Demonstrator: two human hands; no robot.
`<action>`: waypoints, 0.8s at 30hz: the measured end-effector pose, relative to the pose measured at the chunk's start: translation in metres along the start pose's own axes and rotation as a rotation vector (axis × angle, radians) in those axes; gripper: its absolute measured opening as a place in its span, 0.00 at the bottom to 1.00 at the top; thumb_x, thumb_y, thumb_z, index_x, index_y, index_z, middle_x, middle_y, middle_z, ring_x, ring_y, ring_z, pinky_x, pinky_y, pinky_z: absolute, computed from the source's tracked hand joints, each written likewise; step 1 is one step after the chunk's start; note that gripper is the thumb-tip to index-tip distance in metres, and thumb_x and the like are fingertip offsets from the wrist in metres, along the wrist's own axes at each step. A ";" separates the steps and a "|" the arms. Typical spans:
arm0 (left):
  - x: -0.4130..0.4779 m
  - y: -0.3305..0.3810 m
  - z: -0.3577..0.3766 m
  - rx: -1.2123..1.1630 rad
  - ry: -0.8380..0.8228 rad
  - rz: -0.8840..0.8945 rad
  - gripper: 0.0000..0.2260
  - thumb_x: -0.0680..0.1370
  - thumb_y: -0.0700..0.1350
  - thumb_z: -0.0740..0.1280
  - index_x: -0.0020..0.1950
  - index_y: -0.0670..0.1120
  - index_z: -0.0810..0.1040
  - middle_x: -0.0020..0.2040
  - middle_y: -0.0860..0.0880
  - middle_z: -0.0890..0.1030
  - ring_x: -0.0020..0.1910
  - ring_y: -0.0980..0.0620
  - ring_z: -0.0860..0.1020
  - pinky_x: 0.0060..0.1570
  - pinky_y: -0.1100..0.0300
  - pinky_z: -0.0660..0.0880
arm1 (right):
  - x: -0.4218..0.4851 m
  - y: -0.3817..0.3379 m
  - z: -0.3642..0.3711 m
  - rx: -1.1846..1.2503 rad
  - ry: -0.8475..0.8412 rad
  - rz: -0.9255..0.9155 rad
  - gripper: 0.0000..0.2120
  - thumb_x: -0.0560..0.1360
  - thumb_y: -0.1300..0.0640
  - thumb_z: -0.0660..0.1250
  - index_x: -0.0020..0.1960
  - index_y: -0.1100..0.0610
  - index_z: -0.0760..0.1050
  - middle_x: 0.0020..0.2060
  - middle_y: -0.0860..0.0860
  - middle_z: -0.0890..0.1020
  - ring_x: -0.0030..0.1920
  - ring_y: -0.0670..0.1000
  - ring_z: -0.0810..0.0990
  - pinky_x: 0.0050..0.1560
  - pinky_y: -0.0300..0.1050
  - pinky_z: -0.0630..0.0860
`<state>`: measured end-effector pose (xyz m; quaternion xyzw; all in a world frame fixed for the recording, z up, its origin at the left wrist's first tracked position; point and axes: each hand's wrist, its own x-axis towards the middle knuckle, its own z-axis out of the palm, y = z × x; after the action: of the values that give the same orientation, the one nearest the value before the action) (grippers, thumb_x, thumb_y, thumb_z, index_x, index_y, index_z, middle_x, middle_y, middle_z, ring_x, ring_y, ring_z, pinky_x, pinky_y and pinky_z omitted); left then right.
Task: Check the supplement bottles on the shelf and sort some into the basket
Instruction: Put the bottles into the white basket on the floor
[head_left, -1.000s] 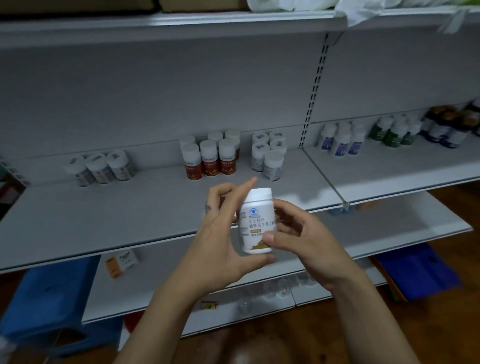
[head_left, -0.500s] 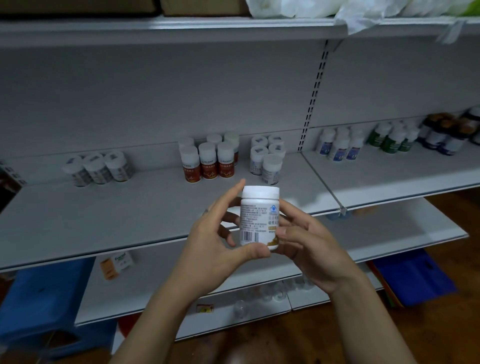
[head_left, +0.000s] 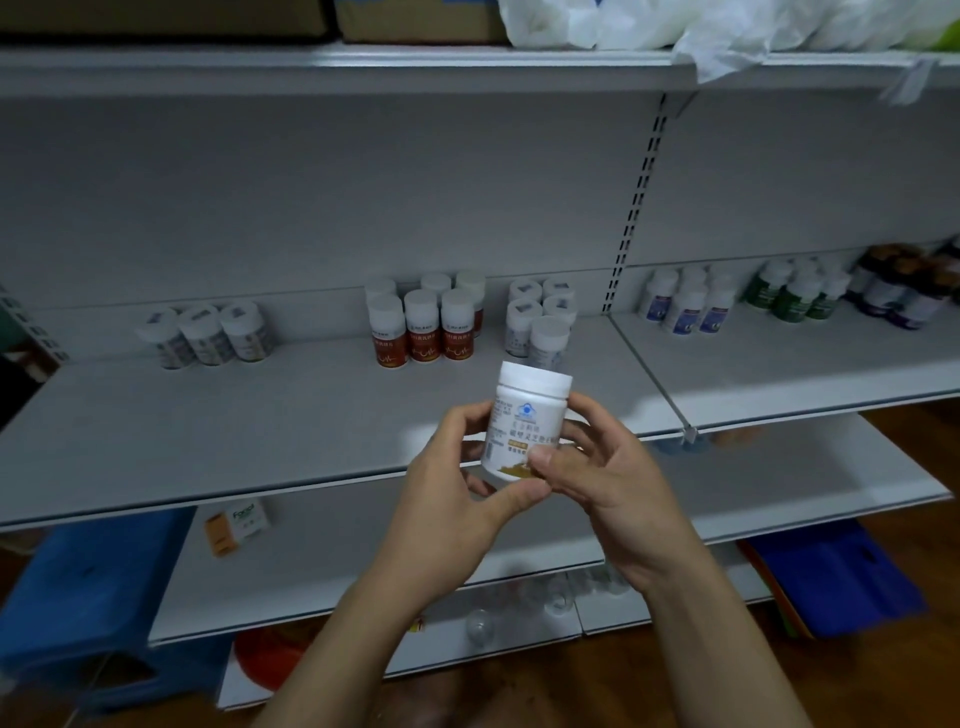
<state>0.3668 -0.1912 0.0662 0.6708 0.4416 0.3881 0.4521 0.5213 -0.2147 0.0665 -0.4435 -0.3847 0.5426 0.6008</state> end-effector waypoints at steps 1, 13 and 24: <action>0.001 -0.002 0.001 -0.014 0.001 -0.009 0.26 0.67 0.43 0.79 0.60 0.55 0.72 0.55 0.57 0.80 0.42 0.61 0.79 0.42 0.64 0.76 | 0.000 0.000 -0.001 0.011 0.012 -0.003 0.28 0.64 0.63 0.77 0.63 0.54 0.75 0.49 0.55 0.85 0.48 0.54 0.85 0.45 0.42 0.79; 0.011 -0.001 0.000 -0.034 -0.002 -0.017 0.29 0.71 0.42 0.75 0.65 0.57 0.66 0.55 0.56 0.80 0.38 0.63 0.79 0.40 0.71 0.73 | 0.006 0.001 -0.005 0.044 -0.035 0.008 0.21 0.78 0.64 0.62 0.69 0.53 0.69 0.51 0.59 0.84 0.54 0.58 0.83 0.55 0.48 0.79; 0.025 -0.003 -0.023 0.059 -0.035 0.032 0.32 0.65 0.56 0.77 0.66 0.58 0.67 0.58 0.58 0.70 0.54 0.70 0.72 0.47 0.78 0.69 | 0.026 0.001 0.022 -0.080 0.057 -0.061 0.23 0.63 0.62 0.73 0.58 0.61 0.79 0.49 0.55 0.86 0.51 0.53 0.84 0.49 0.41 0.80</action>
<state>0.3523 -0.1612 0.0730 0.6976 0.4339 0.3704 0.4335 0.5036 -0.1867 0.0722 -0.4706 -0.4022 0.4951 0.6096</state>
